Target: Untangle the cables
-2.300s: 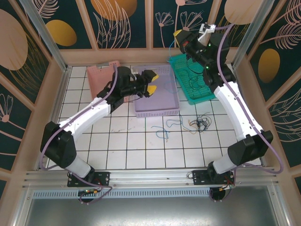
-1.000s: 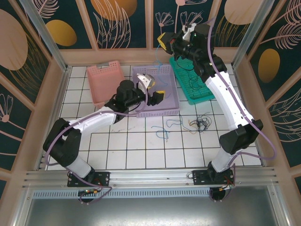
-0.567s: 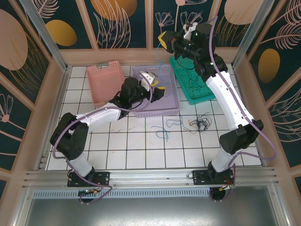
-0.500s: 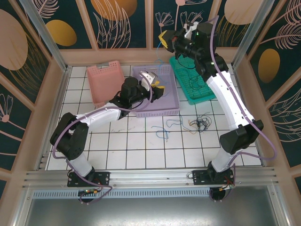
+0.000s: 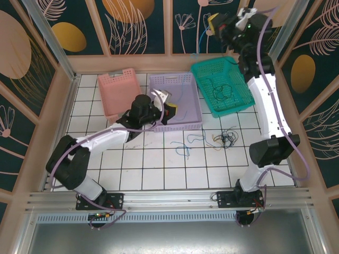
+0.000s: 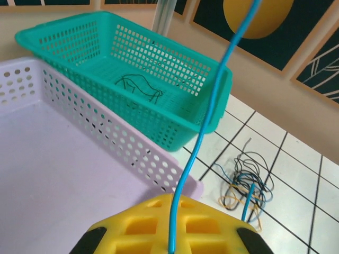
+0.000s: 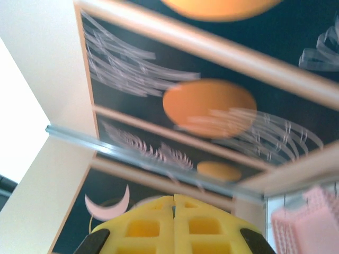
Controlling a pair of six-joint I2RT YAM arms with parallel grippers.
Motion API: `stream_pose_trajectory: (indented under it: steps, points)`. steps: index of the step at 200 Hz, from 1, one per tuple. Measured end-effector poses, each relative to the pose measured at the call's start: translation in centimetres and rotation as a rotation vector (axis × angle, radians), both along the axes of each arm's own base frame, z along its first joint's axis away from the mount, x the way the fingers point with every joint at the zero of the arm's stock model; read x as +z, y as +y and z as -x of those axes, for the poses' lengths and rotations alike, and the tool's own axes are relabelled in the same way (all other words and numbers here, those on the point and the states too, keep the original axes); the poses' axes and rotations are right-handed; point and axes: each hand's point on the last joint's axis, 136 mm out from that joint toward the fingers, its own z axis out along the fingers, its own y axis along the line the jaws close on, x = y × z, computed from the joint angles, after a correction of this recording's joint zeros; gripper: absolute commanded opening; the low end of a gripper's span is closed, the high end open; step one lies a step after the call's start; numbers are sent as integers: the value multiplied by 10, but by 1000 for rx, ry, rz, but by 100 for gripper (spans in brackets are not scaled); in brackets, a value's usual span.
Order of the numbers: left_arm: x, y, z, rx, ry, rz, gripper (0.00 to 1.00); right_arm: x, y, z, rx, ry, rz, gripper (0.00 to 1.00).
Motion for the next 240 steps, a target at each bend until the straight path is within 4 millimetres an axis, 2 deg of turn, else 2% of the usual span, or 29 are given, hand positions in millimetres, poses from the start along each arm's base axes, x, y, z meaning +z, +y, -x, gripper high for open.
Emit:
stream_pose_trajectory:
  steps: [34, 67, 95, 123, 142, 154, 175, 195, 202, 215, 240]
  points:
    - [-4, 15, 16, 31, 21, -12, 0, 17, -31, -25, -89, -71, 8, 0]
    - [-13, 23, 15, 71, 49, -41, 0, 16, -36, -40, -108, -84, 12, 0]
    - [-24, 28, 14, 99, 80, -75, 0, 3, -36, -54, -133, -71, 43, 0]
    - [-34, 38, 10, 155, 102, -120, 0, -6, -47, -64, -166, -51, 56, 0]
    - [-32, 41, -1, 210, 111, -147, 0, -13, -44, -70, -159, -47, 71, 0]
    - [-27, 38, -15, 247, 122, -162, 0, -22, -33, -74, -144, -42, 95, 0]
    - [-22, 25, -43, 286, 144, -171, 0, -48, 4, -78, -85, -20, 161, 0]
    - [-35, 13, -63, 301, 194, -191, 0, -93, 49, -78, -8, 35, 236, 0]
    - [-45, 10, -67, 305, 217, -202, 11, -113, 62, -77, 18, 65, 260, 0]
    - [-69, 8, -69, 312, 279, -233, 22, -151, 80, -78, 57, 122, 303, 0]
    - [-115, 12, -59, 311, 397, -315, 54, -222, 99, -88, 107, 233, 369, 0]
